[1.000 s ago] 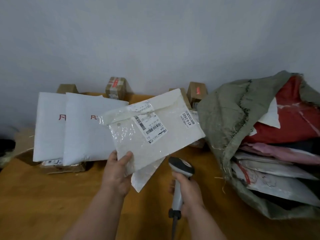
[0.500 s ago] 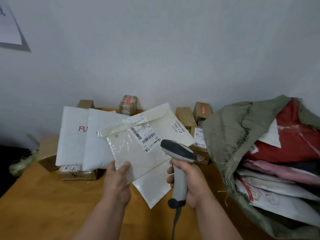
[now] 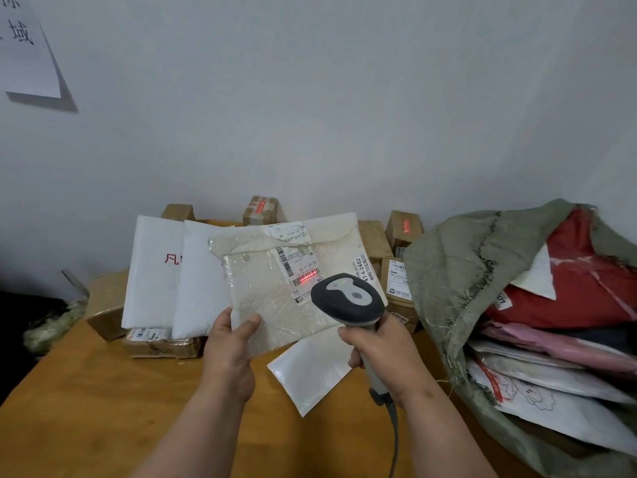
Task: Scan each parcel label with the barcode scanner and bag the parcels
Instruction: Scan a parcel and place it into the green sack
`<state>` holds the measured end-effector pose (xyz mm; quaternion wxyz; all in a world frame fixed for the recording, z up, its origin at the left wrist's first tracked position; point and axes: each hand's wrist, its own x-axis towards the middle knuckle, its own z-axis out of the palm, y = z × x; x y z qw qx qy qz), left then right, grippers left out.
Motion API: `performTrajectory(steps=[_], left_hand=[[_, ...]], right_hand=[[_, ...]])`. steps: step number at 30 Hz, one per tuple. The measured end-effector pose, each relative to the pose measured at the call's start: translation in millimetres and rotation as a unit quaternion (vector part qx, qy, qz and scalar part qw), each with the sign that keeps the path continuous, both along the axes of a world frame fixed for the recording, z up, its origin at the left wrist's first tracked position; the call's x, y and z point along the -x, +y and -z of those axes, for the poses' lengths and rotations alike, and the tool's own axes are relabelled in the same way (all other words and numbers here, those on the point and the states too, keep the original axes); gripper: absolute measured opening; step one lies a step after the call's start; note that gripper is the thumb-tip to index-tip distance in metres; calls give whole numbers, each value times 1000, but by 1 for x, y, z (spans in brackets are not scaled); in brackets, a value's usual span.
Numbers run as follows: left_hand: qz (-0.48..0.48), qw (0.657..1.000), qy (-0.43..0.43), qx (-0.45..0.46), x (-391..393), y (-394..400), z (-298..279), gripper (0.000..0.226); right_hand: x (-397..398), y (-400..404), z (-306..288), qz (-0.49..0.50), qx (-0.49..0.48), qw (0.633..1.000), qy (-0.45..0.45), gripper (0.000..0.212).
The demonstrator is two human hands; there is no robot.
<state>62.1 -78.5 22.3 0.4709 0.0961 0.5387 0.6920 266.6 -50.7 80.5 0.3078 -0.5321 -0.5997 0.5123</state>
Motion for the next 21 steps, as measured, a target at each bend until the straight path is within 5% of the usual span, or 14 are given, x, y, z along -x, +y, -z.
performTrajectory(steps=[21], left_hand=[[-3,1000,-29,-9,-16,0,-2,31]], right_hand=[[-16,3,1,-10,-3,1000,19,30]])
